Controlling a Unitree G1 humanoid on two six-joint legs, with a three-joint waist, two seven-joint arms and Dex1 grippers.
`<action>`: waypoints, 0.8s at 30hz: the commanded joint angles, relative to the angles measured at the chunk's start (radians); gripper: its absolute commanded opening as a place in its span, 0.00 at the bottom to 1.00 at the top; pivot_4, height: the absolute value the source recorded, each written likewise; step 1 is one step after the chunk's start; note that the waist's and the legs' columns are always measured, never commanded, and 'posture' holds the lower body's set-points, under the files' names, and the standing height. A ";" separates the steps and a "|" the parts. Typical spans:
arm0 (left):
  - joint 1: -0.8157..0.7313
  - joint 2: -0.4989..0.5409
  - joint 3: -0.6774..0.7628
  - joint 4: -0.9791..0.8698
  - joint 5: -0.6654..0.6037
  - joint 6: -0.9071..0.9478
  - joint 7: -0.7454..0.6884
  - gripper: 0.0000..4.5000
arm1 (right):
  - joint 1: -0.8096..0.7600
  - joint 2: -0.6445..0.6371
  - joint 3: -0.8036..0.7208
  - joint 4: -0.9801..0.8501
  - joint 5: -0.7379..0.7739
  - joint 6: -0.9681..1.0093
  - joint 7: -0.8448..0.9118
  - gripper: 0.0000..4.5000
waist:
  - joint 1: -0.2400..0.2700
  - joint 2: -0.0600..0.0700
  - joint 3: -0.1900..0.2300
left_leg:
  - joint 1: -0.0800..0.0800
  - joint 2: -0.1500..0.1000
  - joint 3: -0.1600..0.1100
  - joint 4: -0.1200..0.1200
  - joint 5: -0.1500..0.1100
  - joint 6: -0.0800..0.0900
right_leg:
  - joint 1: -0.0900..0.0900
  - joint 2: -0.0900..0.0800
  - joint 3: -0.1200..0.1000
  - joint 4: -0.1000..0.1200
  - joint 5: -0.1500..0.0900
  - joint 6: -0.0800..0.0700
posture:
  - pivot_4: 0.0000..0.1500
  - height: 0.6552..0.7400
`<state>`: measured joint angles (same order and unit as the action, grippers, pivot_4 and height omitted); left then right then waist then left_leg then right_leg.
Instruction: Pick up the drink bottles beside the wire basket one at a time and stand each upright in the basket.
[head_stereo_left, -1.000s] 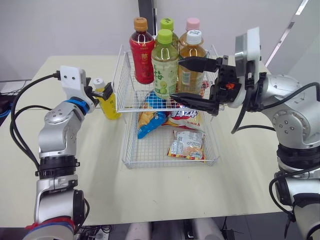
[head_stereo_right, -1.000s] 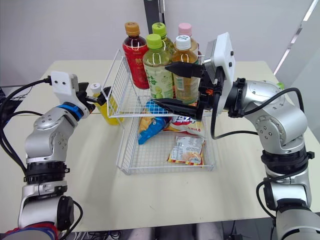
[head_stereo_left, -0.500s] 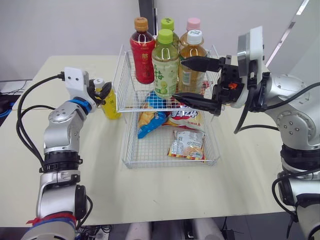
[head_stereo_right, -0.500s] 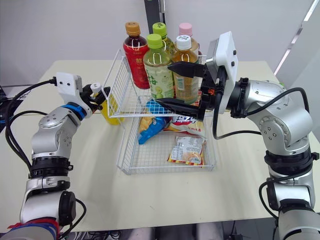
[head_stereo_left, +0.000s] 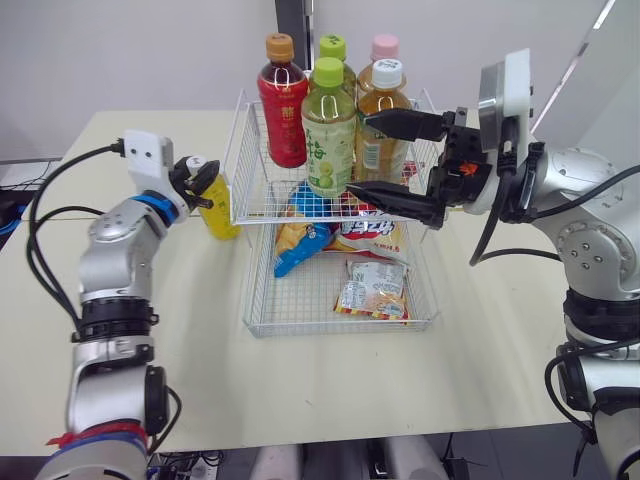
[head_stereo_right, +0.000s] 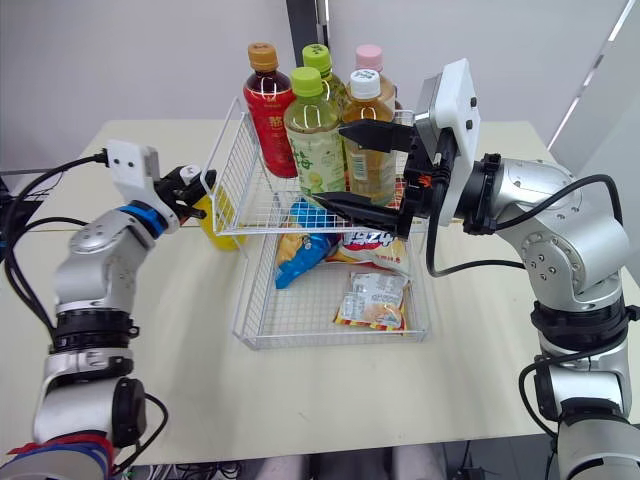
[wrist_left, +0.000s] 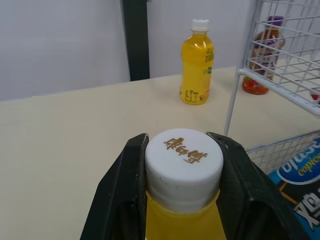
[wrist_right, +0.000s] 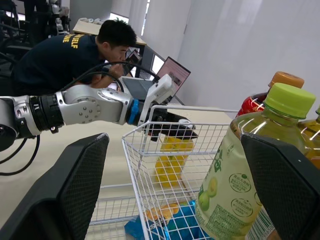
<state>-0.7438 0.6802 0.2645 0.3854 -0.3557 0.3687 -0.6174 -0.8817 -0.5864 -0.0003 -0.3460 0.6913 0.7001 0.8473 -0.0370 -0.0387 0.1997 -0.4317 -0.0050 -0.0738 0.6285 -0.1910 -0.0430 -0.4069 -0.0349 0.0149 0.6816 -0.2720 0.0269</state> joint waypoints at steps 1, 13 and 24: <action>-0.078 0.135 0.077 -0.106 -0.091 0.086 -0.106 0.31 | -0.001 -0.001 -0.031 -0.021 0.026 -0.002 0.000 1.00 | -0.002 0.000 0.000 | 0.000 0.000 0.000 0.000 0.000 0.000 | 0.000 0.000 0.000 0.000 0.000 0.000 | 1.00 1.00; -0.433 0.413 -0.042 -0.168 -0.330 0.541 -0.503 0.31 | -0.002 0.024 0.001 0.017 -0.011 -0.050 0.031 1.00 | 0.005 0.000 0.001 | -0.001 -0.001 -0.001 0.001 0.000 0.000 | 0.001 0.000 -0.001 -0.001 -0.001 0.001 | 1.00 1.00; -0.636 0.252 -0.138 -0.100 -0.322 0.566 -0.564 0.31 | 0.005 0.033 0.005 0.005 -0.019 -0.062 0.014 1.00 | 0.010 0.001 0.001 | -0.001 0.000 -0.002 0.001 0.000 0.000 | 0.001 0.001 -0.001 0.000 -0.001 0.001 | 1.00 1.00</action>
<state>-1.3342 0.9540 0.1163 0.3087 -0.6510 0.9509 -1.1562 -0.8737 -0.5486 0.0239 -0.3083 0.6744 0.6534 0.8700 -0.0270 -0.0379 0.2007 -0.4331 -0.0050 -0.0756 0.6294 -0.1909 -0.0431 -0.4063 -0.0341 0.0139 0.6812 -0.2728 0.0277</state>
